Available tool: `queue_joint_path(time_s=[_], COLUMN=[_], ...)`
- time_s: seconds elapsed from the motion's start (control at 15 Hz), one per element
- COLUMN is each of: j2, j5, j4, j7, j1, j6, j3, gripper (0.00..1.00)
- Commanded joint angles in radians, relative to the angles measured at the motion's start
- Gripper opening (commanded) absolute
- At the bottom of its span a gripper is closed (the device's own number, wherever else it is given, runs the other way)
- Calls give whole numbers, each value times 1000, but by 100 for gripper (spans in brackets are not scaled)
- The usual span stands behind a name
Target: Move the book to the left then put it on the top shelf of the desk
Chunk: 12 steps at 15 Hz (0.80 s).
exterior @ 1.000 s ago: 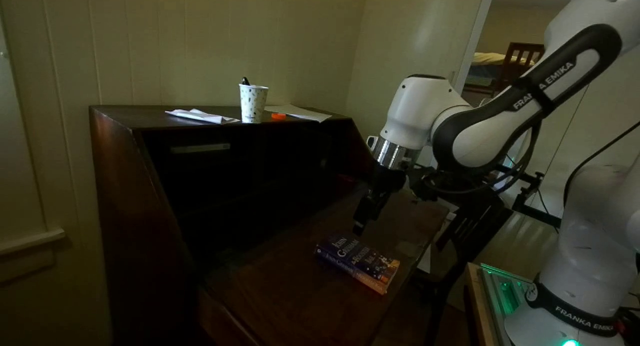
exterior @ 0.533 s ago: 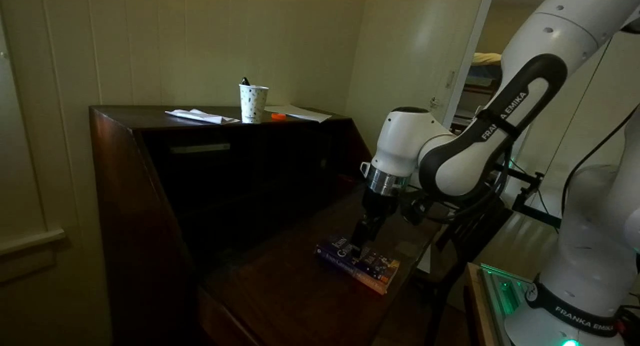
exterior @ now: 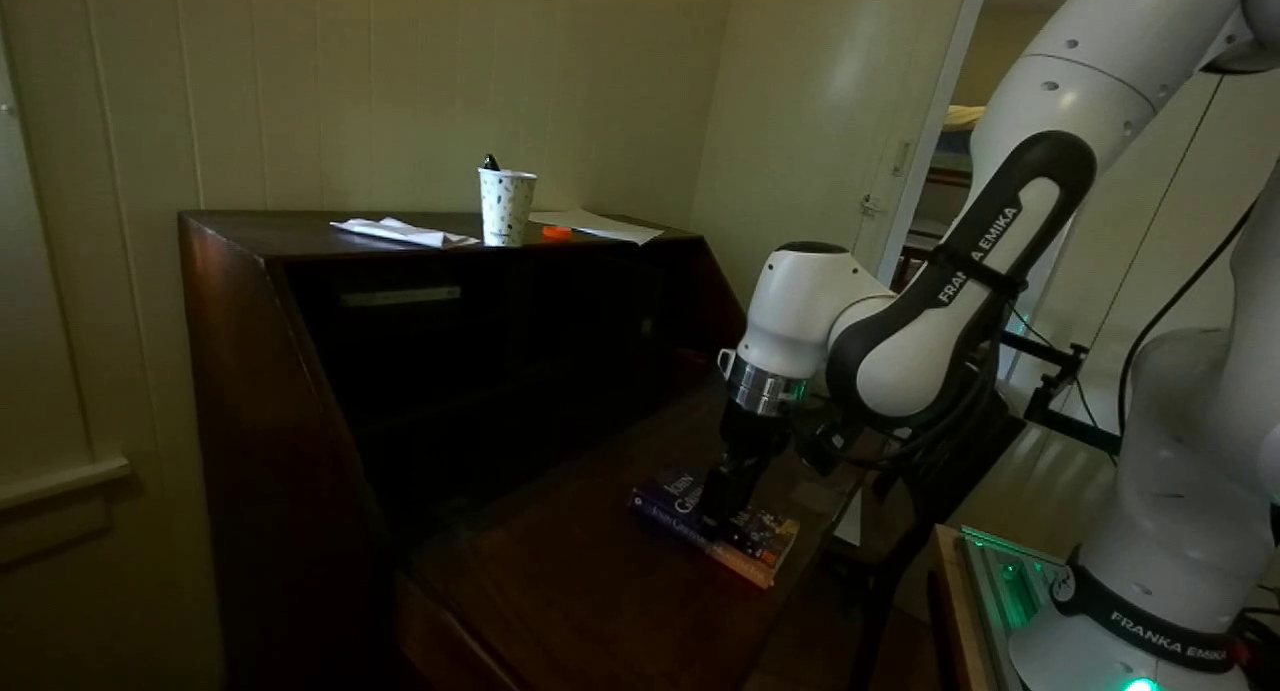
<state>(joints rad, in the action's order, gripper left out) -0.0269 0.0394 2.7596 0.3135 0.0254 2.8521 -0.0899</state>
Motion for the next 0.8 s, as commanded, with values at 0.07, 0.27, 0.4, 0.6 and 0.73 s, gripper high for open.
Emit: queue_joint_path(time_s=[0.07, 0.27, 0.4, 0.6, 0.73], j2=[-52, -55, -51, -58, -72], j5=[-137, -249, -352, -455, -479], j4=[-8, -14, -26, -63, -89], j7=[-62, -125, -188, -265, -301], j1=[-47, -58, -69, -94, -114], j6=[61, 69, 62, 47, 45], j3=[1, -19, -45, -84, -108], gripper=[100, 100, 100, 100, 100])
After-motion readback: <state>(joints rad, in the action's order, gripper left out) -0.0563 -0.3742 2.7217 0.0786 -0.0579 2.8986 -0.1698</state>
